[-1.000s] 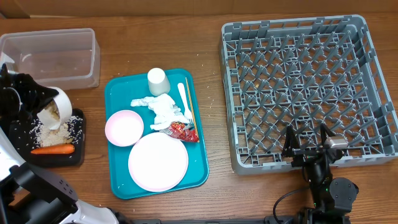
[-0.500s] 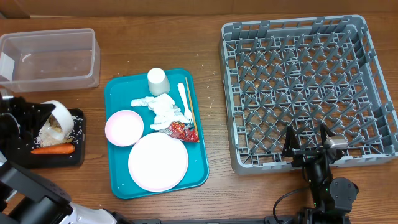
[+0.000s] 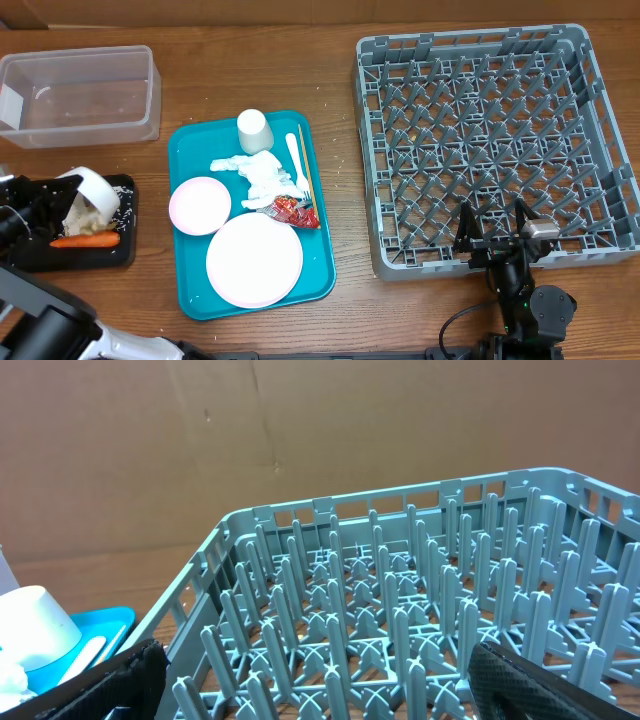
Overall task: Sort waste into correct bins and load items into the dishwasher rack
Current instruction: 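Tip the white bowl to dump its food onto the black tray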
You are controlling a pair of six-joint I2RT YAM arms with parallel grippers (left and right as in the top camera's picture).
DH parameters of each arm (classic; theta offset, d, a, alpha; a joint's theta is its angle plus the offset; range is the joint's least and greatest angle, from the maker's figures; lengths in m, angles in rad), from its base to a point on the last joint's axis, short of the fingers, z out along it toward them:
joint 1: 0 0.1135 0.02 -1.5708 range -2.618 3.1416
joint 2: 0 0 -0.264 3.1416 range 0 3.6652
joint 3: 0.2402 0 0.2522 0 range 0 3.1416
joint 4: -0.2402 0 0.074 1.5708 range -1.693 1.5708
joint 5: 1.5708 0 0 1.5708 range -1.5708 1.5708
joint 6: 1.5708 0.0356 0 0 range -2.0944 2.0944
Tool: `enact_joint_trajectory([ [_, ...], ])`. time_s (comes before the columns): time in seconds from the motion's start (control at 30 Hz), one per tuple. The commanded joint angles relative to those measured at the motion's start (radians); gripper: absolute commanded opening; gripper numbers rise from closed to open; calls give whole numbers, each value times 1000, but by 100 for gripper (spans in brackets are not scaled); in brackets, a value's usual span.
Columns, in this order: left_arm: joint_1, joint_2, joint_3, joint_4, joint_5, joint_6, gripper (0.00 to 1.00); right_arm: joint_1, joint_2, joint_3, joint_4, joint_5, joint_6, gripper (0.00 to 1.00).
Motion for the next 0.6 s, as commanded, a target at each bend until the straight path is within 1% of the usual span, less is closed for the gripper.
enact_joint_trajectory([
  [0.0, 6, 42, -4, -3, 127, 60, 4, -6, 0, -10, 7, 10, -3, 100],
  [0.17, 8, 54, -5, -7, 118, 61, 4, -6, 0, -10, 7, 10, -3, 100],
  [0.4, 31, 54, -5, -5, 206, 75, 4, -6, 0, -10, 7, 10, -3, 100],
  [0.57, 41, 55, -6, -36, 206, 75, 4, -6, 0, -10, 7, 10, -3, 100],
])
